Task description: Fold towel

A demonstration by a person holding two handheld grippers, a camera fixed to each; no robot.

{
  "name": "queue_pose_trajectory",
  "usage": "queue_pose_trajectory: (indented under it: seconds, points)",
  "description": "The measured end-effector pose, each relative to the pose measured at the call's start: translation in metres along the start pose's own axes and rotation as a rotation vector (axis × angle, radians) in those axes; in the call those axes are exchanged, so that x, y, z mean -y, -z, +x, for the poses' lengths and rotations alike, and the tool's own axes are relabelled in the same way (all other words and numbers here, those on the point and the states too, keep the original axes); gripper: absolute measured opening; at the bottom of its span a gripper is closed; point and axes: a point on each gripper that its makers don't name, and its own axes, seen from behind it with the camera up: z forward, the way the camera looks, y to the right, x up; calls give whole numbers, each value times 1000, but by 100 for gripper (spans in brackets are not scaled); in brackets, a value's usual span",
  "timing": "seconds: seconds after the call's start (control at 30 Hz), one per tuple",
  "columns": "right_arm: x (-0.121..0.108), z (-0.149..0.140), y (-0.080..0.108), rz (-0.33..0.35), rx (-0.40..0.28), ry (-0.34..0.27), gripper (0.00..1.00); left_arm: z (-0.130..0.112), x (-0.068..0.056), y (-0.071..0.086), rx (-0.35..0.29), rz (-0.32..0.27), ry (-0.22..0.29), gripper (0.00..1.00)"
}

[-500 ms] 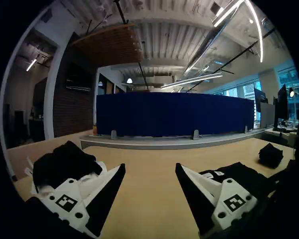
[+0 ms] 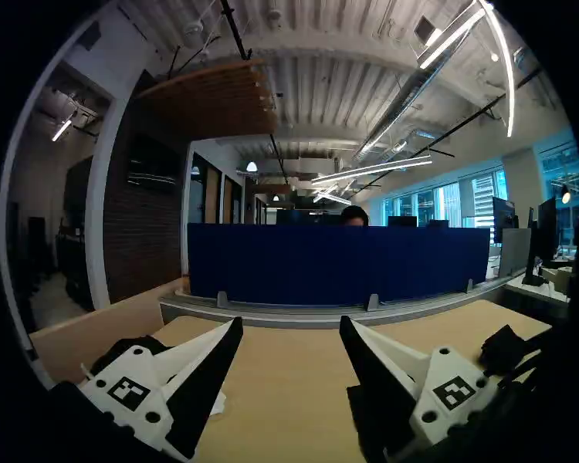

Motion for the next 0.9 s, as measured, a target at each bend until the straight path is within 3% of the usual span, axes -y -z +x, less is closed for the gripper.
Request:
queue_pose_trajectory:
  seconds: [0.2,0.5,0.9]
  points:
    - [-8,31,4,-15,-6,-16,100,30,-6,4,1,-5,-17,93]
    - [-2,39,4,14,20,1,100,36,-17,2,37,-42,-40,93]
    - [26,31,9,169,131,105,100,26,-55,6,168,-256,-121,93]
